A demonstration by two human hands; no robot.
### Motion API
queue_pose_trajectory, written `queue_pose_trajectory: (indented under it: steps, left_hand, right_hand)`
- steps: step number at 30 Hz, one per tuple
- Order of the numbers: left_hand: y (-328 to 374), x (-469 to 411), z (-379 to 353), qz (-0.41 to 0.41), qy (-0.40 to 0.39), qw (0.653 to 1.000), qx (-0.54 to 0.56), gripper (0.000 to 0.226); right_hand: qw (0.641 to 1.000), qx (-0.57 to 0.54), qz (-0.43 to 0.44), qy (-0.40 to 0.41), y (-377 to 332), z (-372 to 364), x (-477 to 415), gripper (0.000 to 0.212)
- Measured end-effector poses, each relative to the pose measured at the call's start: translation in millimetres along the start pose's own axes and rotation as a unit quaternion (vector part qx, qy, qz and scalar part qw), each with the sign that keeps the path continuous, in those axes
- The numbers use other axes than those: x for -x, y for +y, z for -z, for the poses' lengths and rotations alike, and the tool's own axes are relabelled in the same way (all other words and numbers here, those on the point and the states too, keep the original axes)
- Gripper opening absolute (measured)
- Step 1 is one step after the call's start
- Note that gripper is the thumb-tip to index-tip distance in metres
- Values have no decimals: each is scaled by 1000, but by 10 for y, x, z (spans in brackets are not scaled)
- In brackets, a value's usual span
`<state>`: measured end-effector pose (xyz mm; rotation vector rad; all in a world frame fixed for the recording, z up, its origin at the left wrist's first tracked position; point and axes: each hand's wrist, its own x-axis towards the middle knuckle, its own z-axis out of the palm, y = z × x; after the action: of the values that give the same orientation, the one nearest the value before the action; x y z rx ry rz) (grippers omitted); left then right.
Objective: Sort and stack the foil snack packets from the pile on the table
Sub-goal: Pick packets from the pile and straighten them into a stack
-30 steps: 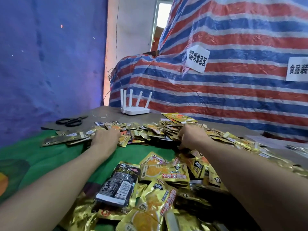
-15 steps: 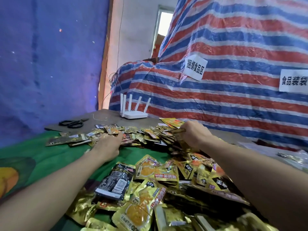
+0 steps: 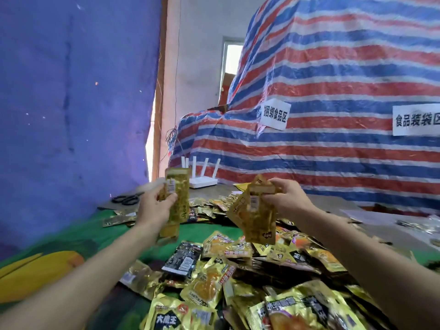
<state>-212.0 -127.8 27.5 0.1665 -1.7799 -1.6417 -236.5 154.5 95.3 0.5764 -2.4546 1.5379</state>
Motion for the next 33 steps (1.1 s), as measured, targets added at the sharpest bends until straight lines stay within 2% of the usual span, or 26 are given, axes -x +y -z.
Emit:
queue_pose_trajectory:
  steps: [2,4,6,9,12,15,18,21,24,26,28,31,33]
  left_hand:
    - [174,194,-9,11,6,999,31,30]
    - [372,424,-29,51,1,990,129,34]
    - [543,675,-30,110,-38,961,251,38]
    - [606,1004,-1,157,-87,922,344,34]
    - [508,1317,32,162,-87,909,375,42]
    - [323,1570,18,165,-104,922,334,43]
    - [221,1641,9,144,-103,951,252,34]
    - [239,1679,2,129,-111,962,214,49]
    - [318,1800,-65,106,-144,964,195,29]
    - [343,1909,-136,83,-164,966,184,28]
    - [360,2001,-183,70,-172,958,219,28]
    - [340,2119,-227,78,-220,925,300,29]
    - [321,2204,-225,76,-267,914,295,32]
  right_hand:
    - [996,-82,-18,29,-71,25,201,17]
    - [985,-157,-29,60,-130,40,425,16]
    - [971,-219,-38,91,-159,41,668,17]
    - [949,-286,-48,128,-155,7,1046,13]
    - [924,-348,-52,148,-93,-80,1366,21]
    - [900,-407,-60,145,-12,-211,1550,29]
    - [910,-393,-49,122,17,-323,1634,23]
    - [940,-326,-12,97,25,-412,1699,15]
    - [959,-277,19,62,-27,-551,1772,12]
    - [965,-250,39,73,-42,-659,1803,12]
    - [962,-254,51,84,-37,-733,1815,12]
    - [955,-276,72,85,-31,-779,1847,14]
    - [955,-269,92,84,-18,-810,1878,21]
